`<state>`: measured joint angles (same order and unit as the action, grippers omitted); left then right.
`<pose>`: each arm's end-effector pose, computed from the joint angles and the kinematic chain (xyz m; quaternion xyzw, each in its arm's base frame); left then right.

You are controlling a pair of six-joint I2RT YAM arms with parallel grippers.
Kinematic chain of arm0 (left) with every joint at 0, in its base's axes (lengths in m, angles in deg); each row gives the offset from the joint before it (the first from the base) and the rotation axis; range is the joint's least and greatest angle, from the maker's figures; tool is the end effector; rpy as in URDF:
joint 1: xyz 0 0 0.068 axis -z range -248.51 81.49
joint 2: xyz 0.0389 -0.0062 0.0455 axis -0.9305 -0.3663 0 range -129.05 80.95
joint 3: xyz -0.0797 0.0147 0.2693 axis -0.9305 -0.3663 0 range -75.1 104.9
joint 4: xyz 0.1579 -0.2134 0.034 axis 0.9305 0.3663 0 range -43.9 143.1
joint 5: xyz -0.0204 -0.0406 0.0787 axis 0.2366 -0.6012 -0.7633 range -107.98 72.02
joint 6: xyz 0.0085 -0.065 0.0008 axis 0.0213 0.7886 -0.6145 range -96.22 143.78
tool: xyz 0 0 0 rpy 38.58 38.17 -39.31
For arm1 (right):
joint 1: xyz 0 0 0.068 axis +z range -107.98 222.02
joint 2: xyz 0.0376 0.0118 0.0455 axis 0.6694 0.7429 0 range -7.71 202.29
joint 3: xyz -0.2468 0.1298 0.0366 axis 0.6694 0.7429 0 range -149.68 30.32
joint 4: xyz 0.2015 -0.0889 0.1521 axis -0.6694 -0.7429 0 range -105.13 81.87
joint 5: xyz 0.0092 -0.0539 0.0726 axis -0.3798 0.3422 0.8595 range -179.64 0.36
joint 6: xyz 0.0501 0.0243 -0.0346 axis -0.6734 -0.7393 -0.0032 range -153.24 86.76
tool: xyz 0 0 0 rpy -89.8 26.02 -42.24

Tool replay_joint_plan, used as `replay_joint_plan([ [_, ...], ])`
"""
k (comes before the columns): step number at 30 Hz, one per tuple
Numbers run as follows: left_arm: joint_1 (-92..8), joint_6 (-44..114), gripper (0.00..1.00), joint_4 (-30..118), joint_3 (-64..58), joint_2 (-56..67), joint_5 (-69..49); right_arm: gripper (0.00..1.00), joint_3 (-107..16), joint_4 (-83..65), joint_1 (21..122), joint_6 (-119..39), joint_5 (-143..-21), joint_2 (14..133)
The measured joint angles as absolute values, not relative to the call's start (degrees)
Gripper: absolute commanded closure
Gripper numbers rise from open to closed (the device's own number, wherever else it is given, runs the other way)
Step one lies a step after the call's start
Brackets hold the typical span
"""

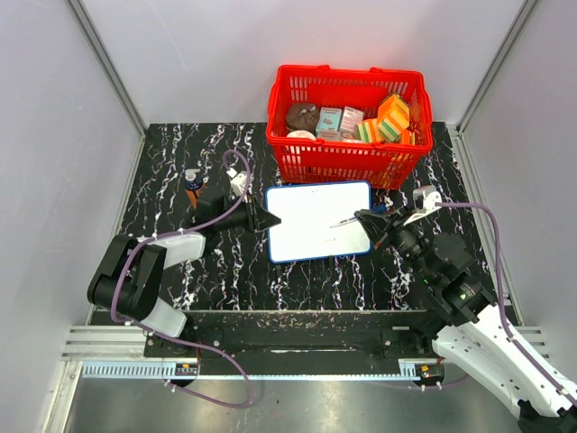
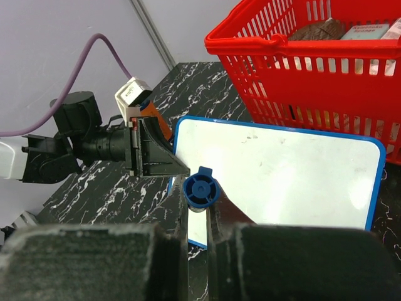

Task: Write a sentence on the whiteboard
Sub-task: Hold the whiteboard on the whiteboard stand.

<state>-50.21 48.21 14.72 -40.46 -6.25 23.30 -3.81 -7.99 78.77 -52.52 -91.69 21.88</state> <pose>0.2859 -0.1303 0.1818 0.1576 0.7816 -0.4635 0.3866 0.1245 0.0908 0.3381 -0.0899 0.6717 0.3347 0.6548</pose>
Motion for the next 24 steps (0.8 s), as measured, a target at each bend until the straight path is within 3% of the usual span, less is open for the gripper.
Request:
replay_joint_plan([
  [11,-50.0,44.0,1.00,20.8,-40.2,-2.0,23.3,1.00,-3.0,-1.3,78.8,-52.5,-88.4,29.4],
  [24,-50.0,38.7,1.00,22.7,-48.5,9.4,22.8,1.00,-0.5,12.2,78.8,-49.2,-80.6,38.9],
])
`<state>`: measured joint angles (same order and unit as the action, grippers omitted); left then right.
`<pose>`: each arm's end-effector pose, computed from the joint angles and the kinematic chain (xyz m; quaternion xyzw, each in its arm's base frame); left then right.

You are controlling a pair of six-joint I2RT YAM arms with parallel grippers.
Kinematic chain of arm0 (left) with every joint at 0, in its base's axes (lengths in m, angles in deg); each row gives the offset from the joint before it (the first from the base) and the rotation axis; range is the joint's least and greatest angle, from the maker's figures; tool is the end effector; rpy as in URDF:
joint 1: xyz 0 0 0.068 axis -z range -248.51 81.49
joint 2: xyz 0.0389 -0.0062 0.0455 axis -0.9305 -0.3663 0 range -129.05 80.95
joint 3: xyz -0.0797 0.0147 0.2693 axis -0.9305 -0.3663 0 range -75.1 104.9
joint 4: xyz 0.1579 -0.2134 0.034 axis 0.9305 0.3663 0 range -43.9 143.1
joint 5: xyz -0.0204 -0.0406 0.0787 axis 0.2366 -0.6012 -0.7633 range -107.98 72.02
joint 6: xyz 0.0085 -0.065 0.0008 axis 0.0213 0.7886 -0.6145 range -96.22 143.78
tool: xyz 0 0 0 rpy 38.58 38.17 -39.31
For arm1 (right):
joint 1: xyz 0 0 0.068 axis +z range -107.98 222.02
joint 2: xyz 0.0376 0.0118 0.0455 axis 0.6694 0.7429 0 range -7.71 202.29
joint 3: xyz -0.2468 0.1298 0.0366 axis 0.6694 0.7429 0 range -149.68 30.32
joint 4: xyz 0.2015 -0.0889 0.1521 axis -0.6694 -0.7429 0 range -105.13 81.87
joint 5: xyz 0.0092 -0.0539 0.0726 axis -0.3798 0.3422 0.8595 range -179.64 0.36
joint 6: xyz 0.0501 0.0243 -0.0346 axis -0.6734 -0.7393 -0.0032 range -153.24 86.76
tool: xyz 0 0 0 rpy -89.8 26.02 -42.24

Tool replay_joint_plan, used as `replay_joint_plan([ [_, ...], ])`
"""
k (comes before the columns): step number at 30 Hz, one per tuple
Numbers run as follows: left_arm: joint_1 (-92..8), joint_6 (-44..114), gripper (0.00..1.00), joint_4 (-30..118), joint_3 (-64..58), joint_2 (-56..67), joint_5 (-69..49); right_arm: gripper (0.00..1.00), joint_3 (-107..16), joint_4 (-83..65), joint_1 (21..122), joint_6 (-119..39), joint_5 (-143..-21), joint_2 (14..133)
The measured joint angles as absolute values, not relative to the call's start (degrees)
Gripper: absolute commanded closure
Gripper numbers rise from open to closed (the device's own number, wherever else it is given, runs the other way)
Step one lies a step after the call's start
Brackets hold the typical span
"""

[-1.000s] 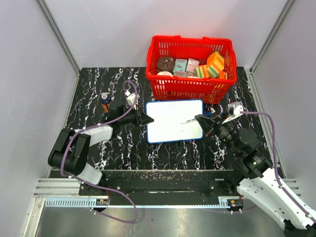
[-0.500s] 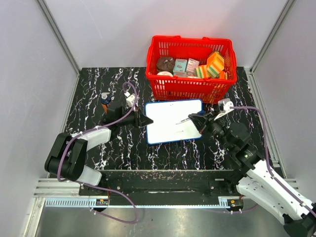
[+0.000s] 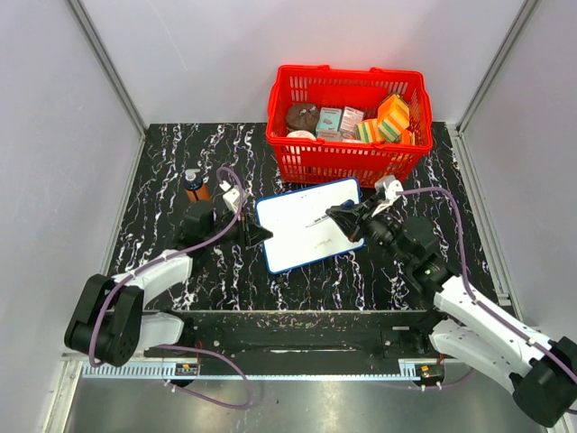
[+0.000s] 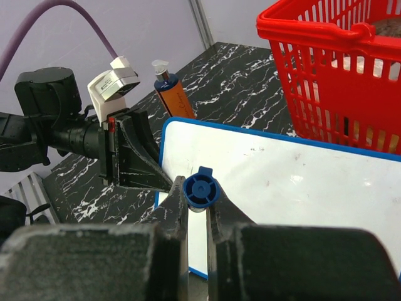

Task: Write a sentence on the whiteboard
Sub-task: Hold the whiteboard on the whiteboard stand, then write with the whiteboard marker on the whiteboard.

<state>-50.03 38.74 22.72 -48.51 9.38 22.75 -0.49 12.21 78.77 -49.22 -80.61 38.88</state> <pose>0.2353 -0.1141 0.1952 0.2193 0.7690 -0.4272 0.4219 0.1679 0.1356 0.3109 -0.1788 0.6548 0.3732 0.6325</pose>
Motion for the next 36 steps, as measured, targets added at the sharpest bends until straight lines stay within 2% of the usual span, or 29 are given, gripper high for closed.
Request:
replay_joint_plan([
  [8,-50.1,38.3,1.00,22.5,-49.5,10.3,22.7,1.00,-0.2,18.2,78.8,-47.7,-78.8,41.5],
  [18,-50.1,38.3,1.00,22.6,-49.5,10.3,22.4,1.00,-0.1,28.4,79.8,-45.7,-78.4,50.5],
  [27,-50.2,38.3,1.00,22.4,-49.4,9.5,22.4,1.00,0.1,40.6,87.5,-39.7,-86.9,53.9],
  [36,-50.3,38.4,1.00,22.5,-49.4,9.5,22.4,1.00,0.2,45.6,98.2,-29.7,-97.9,55.8],
])
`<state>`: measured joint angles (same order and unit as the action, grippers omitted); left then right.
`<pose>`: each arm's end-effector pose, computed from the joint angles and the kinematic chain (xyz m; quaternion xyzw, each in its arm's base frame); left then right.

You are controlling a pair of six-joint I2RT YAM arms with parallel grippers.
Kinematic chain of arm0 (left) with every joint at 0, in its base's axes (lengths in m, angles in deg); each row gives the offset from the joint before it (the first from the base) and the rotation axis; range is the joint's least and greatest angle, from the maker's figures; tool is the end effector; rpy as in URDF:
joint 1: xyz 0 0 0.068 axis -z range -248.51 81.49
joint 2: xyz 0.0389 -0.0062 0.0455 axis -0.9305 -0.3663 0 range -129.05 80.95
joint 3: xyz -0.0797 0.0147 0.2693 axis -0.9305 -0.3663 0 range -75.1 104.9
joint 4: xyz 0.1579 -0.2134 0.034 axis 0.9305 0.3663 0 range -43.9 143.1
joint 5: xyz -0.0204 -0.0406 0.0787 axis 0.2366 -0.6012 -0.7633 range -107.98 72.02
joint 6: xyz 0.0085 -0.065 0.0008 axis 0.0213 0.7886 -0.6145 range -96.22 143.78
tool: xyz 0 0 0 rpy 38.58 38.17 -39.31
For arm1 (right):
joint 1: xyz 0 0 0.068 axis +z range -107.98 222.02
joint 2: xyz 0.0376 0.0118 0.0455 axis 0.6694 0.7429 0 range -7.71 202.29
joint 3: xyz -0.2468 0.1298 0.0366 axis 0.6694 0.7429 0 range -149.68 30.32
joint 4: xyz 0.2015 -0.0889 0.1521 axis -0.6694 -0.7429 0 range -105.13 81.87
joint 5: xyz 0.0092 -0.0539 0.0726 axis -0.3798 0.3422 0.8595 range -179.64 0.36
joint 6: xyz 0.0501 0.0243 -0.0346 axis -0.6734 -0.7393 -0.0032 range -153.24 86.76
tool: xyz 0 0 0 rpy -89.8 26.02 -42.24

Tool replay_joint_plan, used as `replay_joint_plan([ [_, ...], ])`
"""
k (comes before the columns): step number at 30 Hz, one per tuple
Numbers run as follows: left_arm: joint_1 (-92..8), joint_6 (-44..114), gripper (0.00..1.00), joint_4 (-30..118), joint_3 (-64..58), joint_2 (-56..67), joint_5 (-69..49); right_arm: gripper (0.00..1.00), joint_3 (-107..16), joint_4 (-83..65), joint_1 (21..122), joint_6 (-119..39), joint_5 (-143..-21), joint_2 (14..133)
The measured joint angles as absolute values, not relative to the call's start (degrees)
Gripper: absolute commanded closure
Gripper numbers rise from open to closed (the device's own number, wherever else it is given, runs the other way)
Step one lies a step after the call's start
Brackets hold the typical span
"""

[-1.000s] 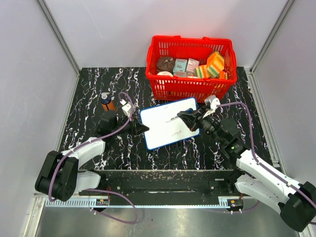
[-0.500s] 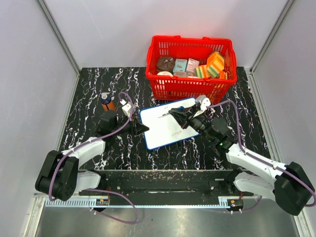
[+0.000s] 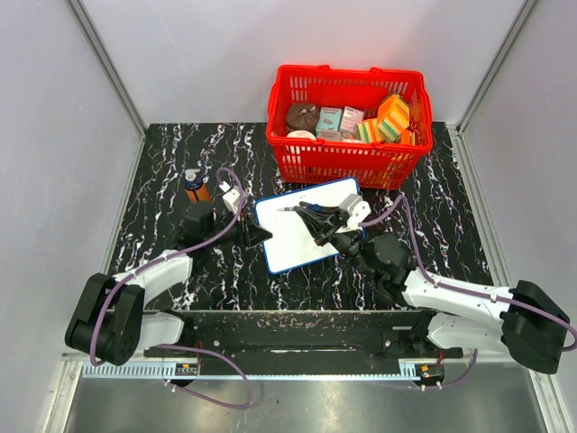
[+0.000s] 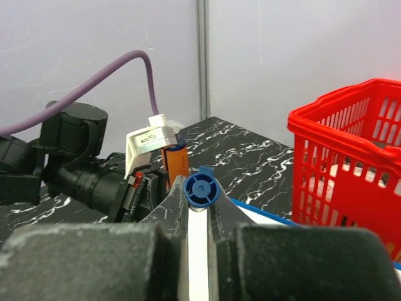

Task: Write a sentence on the whiteboard
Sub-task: Write with the whiteboard marker on the whiteboard.

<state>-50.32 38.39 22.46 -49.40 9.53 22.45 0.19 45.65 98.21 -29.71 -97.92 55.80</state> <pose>0.2334 -0.1118 0.1911 0.2172 0.7719 -0.4229 0.4220 0.1500 0.2109 0.3128 -0.2320 0.5232 0.3264 0.7523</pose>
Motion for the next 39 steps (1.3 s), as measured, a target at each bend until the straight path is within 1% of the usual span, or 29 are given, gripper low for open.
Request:
replay_joint_plan([
  [7,-50.4,38.5,1.00,22.5,-49.4,9.5,22.5,1.00,0.2,46.1,98.9,-26.6,-102.3,56.2],
  [12,-50.4,38.7,1.00,22.5,-49.4,9.5,22.5,1.00,-0.2,44.9,98.4,-27.9,-102.0,58.2],
  [14,-50.4,38.7,1.00,22.5,-49.4,9.5,22.5,1.00,-0.2,43.6,96.3,-30.4,-99.9,58.2],
  [16,-50.4,38.7,1.00,22.5,-49.4,9.5,22.5,1.00,-0.2,42.4,91.6,-34.2,-96.3,57.8],
  [20,-50.5,38.7,1.00,22.5,-49.4,9.4,22.5,1.00,-0.2,40.6,84.9,-38.4,-93.9,55.6],
  [26,-50.6,38.8,1.00,22.5,-49.4,9.2,22.6,1.00,-0.1,40.2,84.8,-40.3,-90.0,53.2],
  [31,-50.6,38.8,1.00,22.4,-49.4,9.2,22.6,1.00,0.9,40.2,84.8,-40.4,-89.5,52.8],
  [36,-50.6,38.8,1.00,22.5,-49.4,9.2,22.6,1.00,1.0,40.5,84.8,-40.6,-88.9,53.1],
  [39,-50.6,38.8,1.00,22.5,-49.4,9.1,22.6,1.00,-0.3,40.5,84.8,-41.1,-87.6,55.4],
])
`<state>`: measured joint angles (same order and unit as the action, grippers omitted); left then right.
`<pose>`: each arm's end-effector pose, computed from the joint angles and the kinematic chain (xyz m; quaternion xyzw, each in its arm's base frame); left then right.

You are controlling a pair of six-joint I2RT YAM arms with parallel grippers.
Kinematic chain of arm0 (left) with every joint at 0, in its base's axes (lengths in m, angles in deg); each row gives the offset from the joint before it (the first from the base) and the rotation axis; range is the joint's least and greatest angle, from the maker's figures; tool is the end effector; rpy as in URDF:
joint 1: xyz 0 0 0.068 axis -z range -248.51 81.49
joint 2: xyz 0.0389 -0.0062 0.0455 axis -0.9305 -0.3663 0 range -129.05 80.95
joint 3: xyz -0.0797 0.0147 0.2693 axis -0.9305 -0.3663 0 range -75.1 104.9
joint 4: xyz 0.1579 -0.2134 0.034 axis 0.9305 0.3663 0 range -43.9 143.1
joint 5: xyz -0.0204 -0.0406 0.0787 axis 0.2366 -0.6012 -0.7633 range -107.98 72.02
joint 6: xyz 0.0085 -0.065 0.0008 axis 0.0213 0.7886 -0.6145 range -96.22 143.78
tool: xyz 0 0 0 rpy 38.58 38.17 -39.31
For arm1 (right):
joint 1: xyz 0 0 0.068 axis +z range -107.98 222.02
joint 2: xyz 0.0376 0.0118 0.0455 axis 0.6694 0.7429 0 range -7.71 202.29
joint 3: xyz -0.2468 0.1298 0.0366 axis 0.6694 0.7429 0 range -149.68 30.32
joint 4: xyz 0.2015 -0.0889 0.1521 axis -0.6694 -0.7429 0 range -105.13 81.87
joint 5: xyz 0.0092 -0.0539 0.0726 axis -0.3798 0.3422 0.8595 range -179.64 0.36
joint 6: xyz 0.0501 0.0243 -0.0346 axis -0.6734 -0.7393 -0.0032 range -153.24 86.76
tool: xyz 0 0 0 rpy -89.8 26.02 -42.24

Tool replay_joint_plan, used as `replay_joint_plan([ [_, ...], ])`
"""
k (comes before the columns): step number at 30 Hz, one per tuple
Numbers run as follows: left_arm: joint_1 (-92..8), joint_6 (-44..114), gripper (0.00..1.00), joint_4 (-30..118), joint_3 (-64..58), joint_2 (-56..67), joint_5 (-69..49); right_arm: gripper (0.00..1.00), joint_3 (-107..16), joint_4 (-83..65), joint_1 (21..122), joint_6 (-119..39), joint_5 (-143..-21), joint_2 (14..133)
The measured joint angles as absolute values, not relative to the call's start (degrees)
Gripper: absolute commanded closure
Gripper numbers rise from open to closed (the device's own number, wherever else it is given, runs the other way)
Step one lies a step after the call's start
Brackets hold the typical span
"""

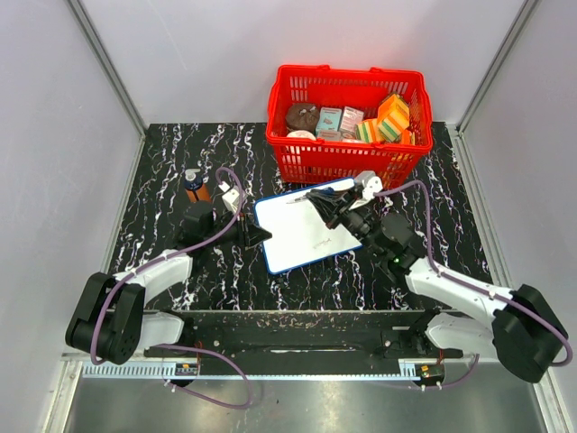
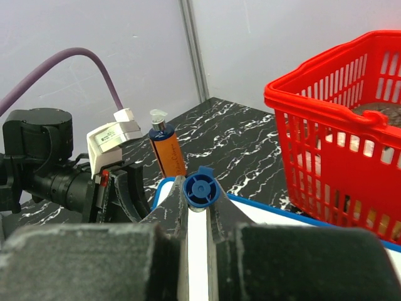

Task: Write a sentence on the whiteboard
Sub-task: Write with the whiteboard marker on the whiteboard.

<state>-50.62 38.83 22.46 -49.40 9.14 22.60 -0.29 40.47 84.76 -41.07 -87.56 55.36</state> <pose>0.2344 -0.1109 0.1896 0.2120 0.7747 -0.4242 0.4182 0.1908 0.1790 0.3071 -0.1940 0.5687 0.3513 0.7180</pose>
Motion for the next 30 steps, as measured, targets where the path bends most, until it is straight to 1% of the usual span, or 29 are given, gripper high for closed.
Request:
replay_joint_plan([
  [4,-50.7,38.8,1.00,22.4,-49.4,9.1,22.7,1.00,-3.5,41.2,84.8,-41.7,-85.3,59.8],
  [8,-50.7,38.9,1.00,22.2,-49.3,8.7,22.8,1.00,-3.7,42.8,84.8,-42.2,-83.9,61.5],
  [23,-50.9,39.1,1.00,22.1,-49.3,8.4,22.9,1.00,-3.0,44.7,85.2,-42.5,-82.5,61.7],
  [26,-50.9,39.2,1.00,22.0,-49.3,8.4,23.0,1.00,-3.0,44.6,87.5,-40.6,-83.6,61.7],
  [30,-51.0,39.3,1.00,22.0,-49.2,8.0,23.2,1.00,-3.0,44.4,93.5,-36.5,-86.3,62.0],
])
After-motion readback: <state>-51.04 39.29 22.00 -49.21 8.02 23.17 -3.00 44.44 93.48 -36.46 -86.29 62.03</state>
